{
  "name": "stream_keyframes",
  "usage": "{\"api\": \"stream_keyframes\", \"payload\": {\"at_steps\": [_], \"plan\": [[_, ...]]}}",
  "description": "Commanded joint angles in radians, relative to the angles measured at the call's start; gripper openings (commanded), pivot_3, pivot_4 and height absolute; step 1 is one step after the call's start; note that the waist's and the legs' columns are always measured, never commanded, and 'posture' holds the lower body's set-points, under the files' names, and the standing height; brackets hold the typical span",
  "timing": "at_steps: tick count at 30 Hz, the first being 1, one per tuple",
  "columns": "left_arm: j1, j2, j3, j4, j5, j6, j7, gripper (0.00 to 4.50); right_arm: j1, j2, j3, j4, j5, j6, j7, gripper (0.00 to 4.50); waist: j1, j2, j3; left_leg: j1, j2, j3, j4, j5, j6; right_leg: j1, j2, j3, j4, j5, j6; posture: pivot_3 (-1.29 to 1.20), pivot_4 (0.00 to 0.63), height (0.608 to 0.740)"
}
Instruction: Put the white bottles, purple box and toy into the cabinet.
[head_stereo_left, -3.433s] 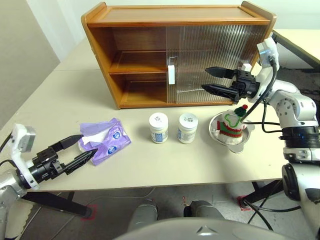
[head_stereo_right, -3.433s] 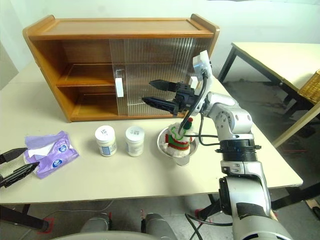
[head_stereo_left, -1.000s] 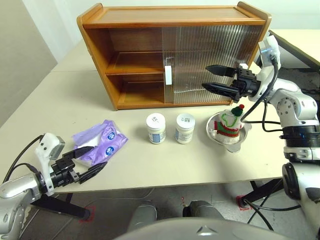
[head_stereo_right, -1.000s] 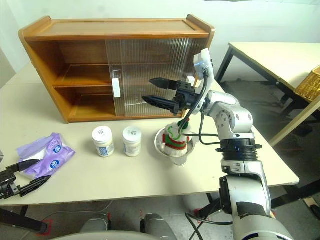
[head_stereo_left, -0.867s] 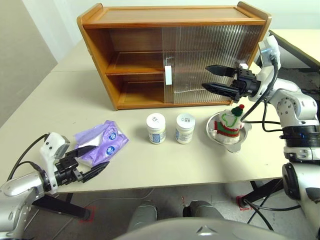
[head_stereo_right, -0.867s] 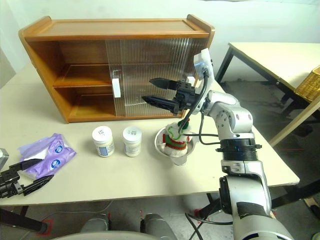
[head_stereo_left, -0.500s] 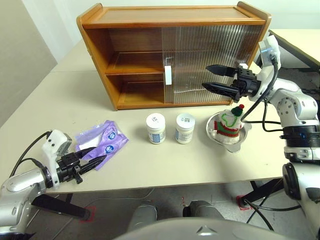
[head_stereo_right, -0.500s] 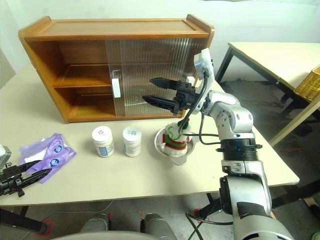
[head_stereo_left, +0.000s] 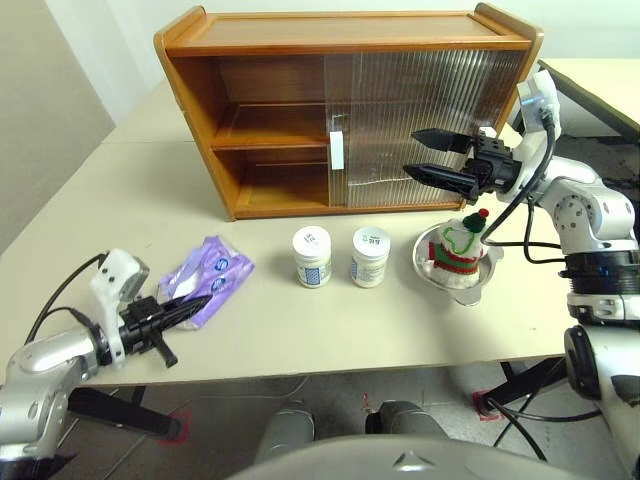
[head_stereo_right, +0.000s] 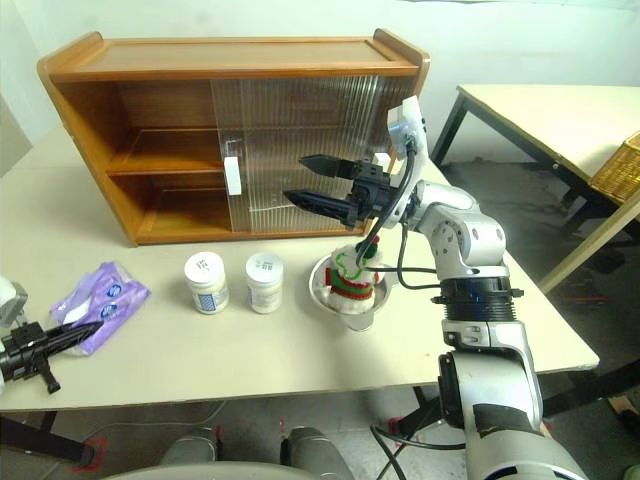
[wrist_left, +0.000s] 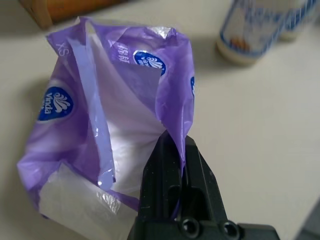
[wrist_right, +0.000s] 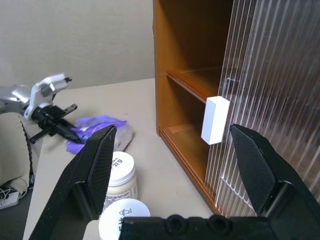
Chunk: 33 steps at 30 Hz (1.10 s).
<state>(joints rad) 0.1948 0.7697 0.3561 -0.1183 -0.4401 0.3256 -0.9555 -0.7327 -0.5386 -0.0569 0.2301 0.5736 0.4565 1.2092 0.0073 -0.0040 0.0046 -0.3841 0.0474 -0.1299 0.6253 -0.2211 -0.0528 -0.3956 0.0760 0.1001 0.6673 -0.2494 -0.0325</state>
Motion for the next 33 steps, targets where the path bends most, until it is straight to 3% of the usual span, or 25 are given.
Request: {"api": "stream_keyframes", "payload": {"at_steps": [1,19,28,33], "plan": [[-0.114,0.002,0.021,-0.081,-0.078,0.100,0.066,0.03,-0.021,0.004,0.003,0.010,-0.015,-0.017,0.001,4.50,0.001,0.000,0.000,0.000,0.000,0.000,0.000,0.000,0.000,0.000,0.000,0.000,0.000,0.000,0.000,0.03,0.000,0.740],[-0.528,-0.049,-0.007,-0.172,-0.217,0.444,0.376,0.03,-0.005,0.021,0.004,0.002,-0.013,-0.027,-0.007,4.50,0.005,-0.002,0.001,0.005,-0.001,0.003,0.009,0.002,0.004,0.010,0.007,0.000,0.000,0.003,0.005,0.01,0.000,0.740],[-0.758,-0.208,-0.082,-0.051,-0.200,0.516,0.549,0.03,0.003,0.037,0.004,-0.005,-0.013,-0.034,-0.015,4.50,0.003,-0.003,0.002,0.008,-0.004,0.002,0.014,0.001,0.005,0.015,0.001,0.001,0.000,0.003,0.005,0.00,0.000,0.740],[-0.849,-0.286,-0.123,0.078,-0.117,0.489,0.653,0.03,0.007,0.040,0.003,-0.009,-0.012,-0.036,-0.019,4.50,0.005,-0.004,0.002,0.008,-0.004,0.003,0.015,0.001,0.006,0.016,0.002,0.001,0.000,0.003,0.007,-0.01,0.000,0.740]]}}
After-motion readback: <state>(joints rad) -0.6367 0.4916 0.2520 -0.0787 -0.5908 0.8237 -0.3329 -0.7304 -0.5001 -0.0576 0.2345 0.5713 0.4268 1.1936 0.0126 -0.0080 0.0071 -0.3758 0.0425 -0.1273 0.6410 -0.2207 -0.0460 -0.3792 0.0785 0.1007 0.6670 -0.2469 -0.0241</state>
